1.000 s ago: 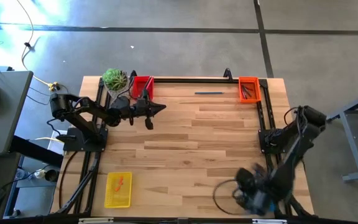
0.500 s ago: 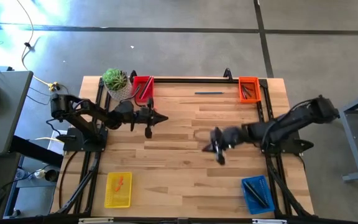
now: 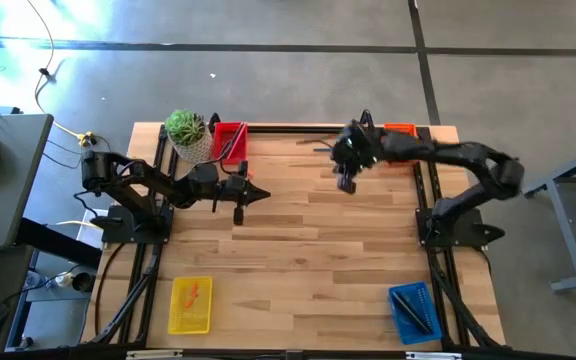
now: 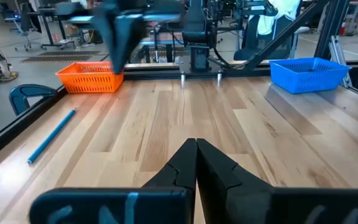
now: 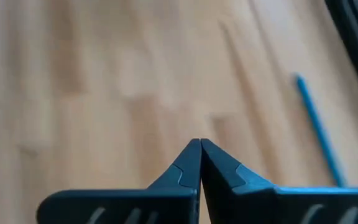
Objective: Sort crayons/erasers/pens/pencils in bins
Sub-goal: Put the blue pencil into the red bin
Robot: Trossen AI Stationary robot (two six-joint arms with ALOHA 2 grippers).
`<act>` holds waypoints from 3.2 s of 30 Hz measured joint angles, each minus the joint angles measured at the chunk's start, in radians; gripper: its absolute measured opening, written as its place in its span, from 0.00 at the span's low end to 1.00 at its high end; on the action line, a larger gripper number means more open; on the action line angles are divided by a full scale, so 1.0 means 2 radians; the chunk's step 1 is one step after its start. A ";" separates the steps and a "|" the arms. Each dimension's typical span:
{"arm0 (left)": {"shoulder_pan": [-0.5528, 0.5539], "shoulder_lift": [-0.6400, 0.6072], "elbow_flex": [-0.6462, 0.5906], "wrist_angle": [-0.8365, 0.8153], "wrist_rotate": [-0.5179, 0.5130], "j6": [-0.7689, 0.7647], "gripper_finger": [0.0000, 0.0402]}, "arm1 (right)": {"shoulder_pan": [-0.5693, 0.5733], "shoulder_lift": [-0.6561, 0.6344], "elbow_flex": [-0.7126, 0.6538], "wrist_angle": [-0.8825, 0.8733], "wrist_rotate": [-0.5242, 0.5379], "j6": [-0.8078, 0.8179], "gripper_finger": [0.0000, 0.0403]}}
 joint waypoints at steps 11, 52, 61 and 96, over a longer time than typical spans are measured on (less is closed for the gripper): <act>0.000 0.000 0.000 -0.008 0.000 0.001 0.00 | -0.088 0.178 0.175 -0.125 0.060 -0.158 0.18; 0.000 0.000 0.010 -0.024 -0.002 0.027 0.00 | -0.138 0.329 0.243 -0.131 0.071 -0.186 0.21; 0.005 0.000 0.010 -0.031 -0.007 0.027 0.00 | -0.131 0.330 0.242 -0.138 0.064 -0.182 0.01; 0.139 -0.002 0.006 -0.159 0.065 -0.050 0.00 | 0.171 0.265 0.241 -0.043 0.112 -0.294 0.02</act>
